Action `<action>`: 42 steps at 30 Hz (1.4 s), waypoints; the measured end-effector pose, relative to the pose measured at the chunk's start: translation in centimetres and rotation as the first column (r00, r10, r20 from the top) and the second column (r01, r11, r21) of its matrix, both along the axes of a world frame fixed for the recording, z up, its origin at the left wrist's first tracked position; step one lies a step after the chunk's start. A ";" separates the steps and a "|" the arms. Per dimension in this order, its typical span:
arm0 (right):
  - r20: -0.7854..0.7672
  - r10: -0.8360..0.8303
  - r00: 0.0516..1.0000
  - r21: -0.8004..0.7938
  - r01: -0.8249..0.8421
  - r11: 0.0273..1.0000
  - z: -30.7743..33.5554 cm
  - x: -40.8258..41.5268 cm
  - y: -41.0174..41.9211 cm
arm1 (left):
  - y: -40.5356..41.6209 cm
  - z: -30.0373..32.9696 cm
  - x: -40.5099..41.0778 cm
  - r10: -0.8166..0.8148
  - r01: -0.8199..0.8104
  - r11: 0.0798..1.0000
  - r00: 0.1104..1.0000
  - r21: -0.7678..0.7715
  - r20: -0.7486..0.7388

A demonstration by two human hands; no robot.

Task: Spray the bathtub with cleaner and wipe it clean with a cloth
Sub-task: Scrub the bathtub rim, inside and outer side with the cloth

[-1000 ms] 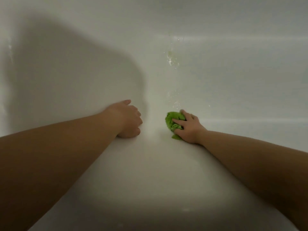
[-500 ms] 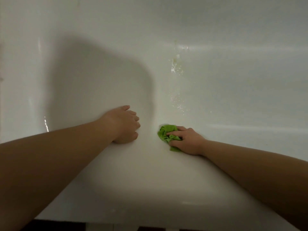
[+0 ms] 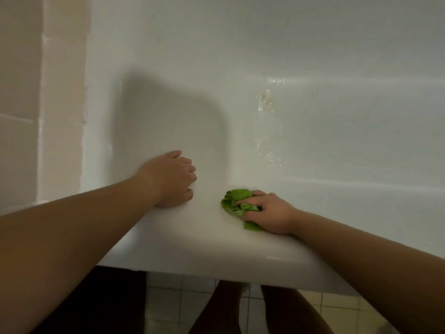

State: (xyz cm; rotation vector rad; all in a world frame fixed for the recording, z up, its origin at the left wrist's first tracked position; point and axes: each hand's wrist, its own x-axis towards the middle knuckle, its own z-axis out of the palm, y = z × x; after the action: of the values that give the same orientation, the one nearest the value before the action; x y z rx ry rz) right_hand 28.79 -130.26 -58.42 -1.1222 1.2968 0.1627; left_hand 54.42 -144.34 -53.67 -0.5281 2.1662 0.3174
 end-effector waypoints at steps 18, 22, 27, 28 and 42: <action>-0.089 -0.028 0.996 -0.041 0.025 0.999 3.2 8.0 -1.7 | -7.5 4.7 7.3 0.051 -0.251 0.935 0.795 -0.251 -0.605; -0.129 -0.140 0.982 -0.056 0.133 0.989 4.1 12.4 -3.5 | -7.4 4.5 8.2 0.067 -0.303 0.915 0.767 -0.267 -0.638; -0.001 -0.086 0.996 -0.219 0.083 0.972 7.7 14.0 -2.3 | -7.9 5.0 8.6 0.100 -0.343 0.898 0.770 -0.277 -0.630; 0.000 -0.057 0.998 -0.217 0.056 0.975 7.7 13.4 -2.0 | -7.9 5.1 8.6 0.113 -0.358 0.892 0.770 -0.278 -0.628; 0.010 -0.345 0.939 -0.298 0.332 0.895 5.8 18.0 -4.5 | -8.7 5.4 9.2 0.268 -0.540 0.804 0.702 -0.249 -0.660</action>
State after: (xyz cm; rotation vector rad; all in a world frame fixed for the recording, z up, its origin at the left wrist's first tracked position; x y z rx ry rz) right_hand 46.80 -134.73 -52.60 -1.1250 1.5707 -0.2783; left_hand 63.64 -153.02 -48.30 -1.3463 2.7382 0.2712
